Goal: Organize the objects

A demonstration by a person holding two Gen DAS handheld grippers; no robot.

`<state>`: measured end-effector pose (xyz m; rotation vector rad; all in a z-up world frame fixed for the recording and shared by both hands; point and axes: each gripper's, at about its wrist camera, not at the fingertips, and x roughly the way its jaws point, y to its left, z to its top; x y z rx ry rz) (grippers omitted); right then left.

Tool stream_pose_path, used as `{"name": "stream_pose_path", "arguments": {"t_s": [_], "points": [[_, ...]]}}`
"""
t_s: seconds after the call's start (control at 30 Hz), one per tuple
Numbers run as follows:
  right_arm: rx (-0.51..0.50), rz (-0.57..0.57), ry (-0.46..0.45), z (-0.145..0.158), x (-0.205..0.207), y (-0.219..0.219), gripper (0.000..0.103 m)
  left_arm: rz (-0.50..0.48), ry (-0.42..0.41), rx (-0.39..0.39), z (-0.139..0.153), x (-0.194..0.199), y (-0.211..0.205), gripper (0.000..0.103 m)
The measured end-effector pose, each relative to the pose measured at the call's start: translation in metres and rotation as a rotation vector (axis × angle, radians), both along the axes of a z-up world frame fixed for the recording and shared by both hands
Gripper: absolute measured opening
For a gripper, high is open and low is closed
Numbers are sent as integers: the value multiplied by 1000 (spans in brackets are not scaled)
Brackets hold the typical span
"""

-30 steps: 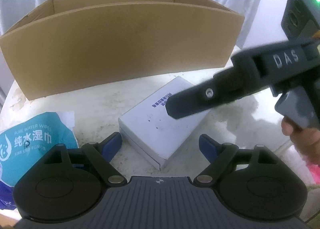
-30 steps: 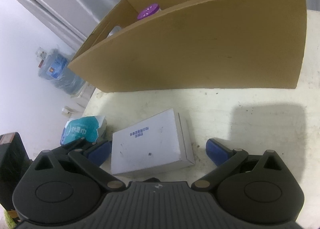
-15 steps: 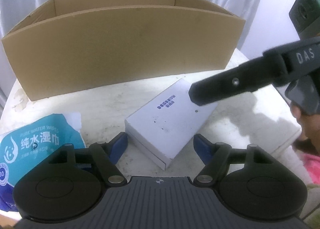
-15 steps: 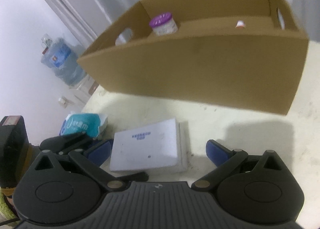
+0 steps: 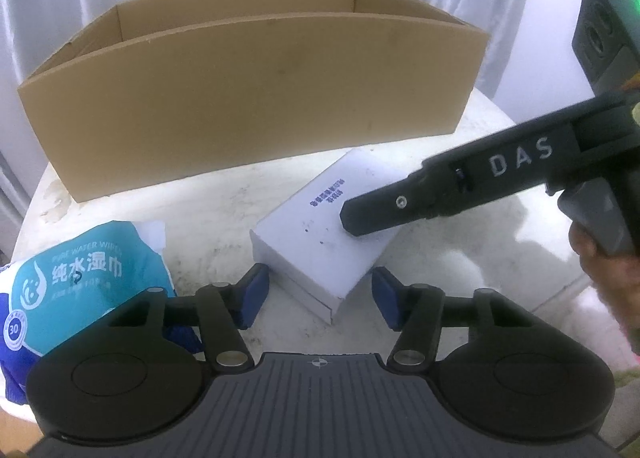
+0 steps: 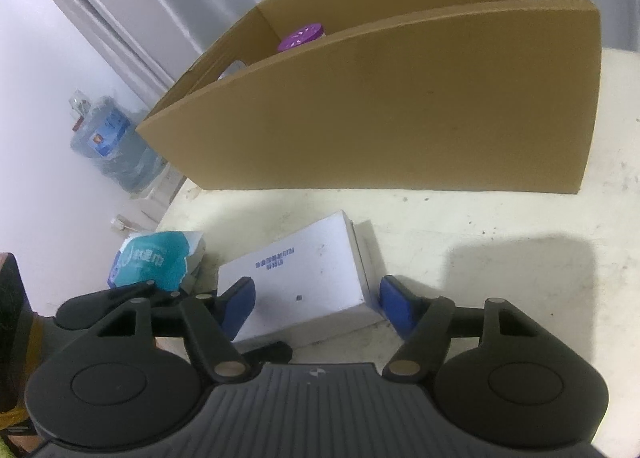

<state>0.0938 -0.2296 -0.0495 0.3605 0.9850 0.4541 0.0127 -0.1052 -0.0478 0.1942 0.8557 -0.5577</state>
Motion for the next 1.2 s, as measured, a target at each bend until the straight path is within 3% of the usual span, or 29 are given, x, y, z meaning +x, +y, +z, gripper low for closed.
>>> {"name": "stream_pose_path", "arguments": {"t_s": [0.4,0.5,0.73,0.9,1.2], "points": [[-38,9,29,5,-32,-6,70,-71,46,-30,7,-24,2,52],[-27,1,18,6,-35,-11,66,-66,41,-48,10,-20,6,52],[5,-24,28,3,-25,-12,66,-124,1,33,11,-17,-2,56],[11,-22,30,1,-27,-11,66,-164,-49,103,10,-19,-7,66],[9,-19,27,2,-25,-11,66,-192,-59,124,6,-17,-11,67]]}}
